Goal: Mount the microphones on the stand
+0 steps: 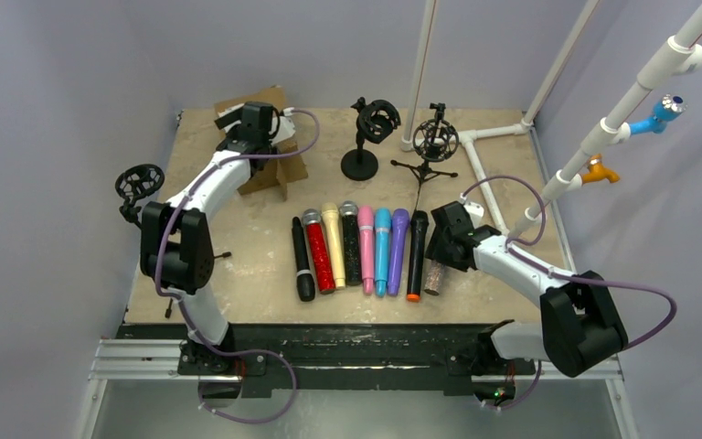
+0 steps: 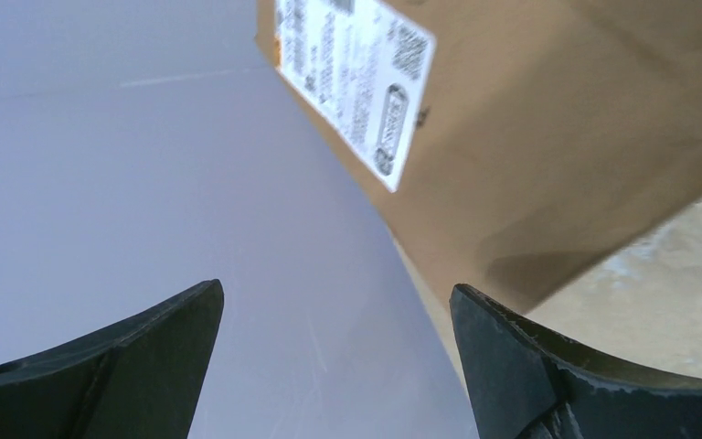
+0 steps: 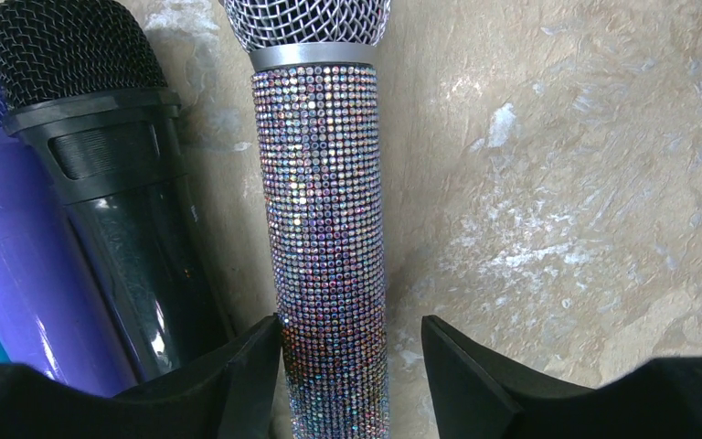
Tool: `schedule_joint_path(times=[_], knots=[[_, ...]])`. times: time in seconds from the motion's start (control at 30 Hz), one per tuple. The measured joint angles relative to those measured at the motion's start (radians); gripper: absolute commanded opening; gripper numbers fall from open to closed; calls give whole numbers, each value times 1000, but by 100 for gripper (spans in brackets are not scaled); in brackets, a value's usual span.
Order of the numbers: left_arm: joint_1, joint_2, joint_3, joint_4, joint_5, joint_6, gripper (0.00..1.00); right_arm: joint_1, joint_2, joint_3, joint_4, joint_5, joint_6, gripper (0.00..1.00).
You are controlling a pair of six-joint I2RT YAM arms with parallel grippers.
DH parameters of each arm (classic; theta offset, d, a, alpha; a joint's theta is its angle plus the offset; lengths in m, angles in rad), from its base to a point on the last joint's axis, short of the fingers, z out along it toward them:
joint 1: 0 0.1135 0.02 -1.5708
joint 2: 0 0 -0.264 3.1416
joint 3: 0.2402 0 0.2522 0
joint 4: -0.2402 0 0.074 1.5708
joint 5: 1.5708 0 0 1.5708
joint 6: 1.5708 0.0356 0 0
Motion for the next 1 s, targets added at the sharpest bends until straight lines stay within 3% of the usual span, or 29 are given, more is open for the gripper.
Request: schedule_joint_path(times=[0.2, 0.3, 0.4, 0.57, 0.73, 1.0], knots=[[53, -9, -3, 21, -27, 3, 100, 0, 0, 0, 0, 1, -5, 63], [49, -63, -5, -92, 45, -75, 100, 0, -5, 5, -11, 3, -12, 63], [25, -180, 23, -284, 199, -196, 100, 0, -29, 32, -38, 6, -31, 64], [-19, -433, 213, -545, 491, -381, 100, 2, -113, 100, -49, 3, -63, 68], [-10, -670, 345, -679, 551, -488, 100, 52, -177, 154, -56, 5, -84, 71], [296, -930, 172, -854, 487, -526, 100, 251, -171, 262, -84, 10, -109, 72]])
